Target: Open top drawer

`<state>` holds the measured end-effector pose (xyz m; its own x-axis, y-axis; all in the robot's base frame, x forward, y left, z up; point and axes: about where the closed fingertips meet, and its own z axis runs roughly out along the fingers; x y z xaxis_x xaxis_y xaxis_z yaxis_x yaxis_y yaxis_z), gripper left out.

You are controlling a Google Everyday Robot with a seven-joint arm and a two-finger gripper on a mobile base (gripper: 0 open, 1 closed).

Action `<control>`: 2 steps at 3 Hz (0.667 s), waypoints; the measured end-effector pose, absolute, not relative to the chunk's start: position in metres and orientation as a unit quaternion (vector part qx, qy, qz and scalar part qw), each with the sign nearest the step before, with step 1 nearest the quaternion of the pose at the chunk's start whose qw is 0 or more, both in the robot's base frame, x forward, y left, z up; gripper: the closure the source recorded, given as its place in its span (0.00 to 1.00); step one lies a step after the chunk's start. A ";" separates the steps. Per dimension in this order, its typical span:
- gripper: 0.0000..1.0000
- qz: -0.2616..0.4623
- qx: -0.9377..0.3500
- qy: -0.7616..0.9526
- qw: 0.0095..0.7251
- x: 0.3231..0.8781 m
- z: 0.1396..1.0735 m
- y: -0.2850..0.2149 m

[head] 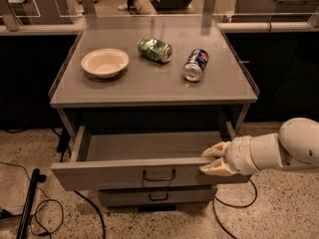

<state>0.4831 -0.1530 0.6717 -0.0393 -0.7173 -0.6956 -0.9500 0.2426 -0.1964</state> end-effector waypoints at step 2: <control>0.13 0.163 -0.594 0.702 0.358 0.483 0.672 -0.153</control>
Offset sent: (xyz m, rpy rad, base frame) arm 0.0000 0.0000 0.0000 0.0000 0.0000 0.0001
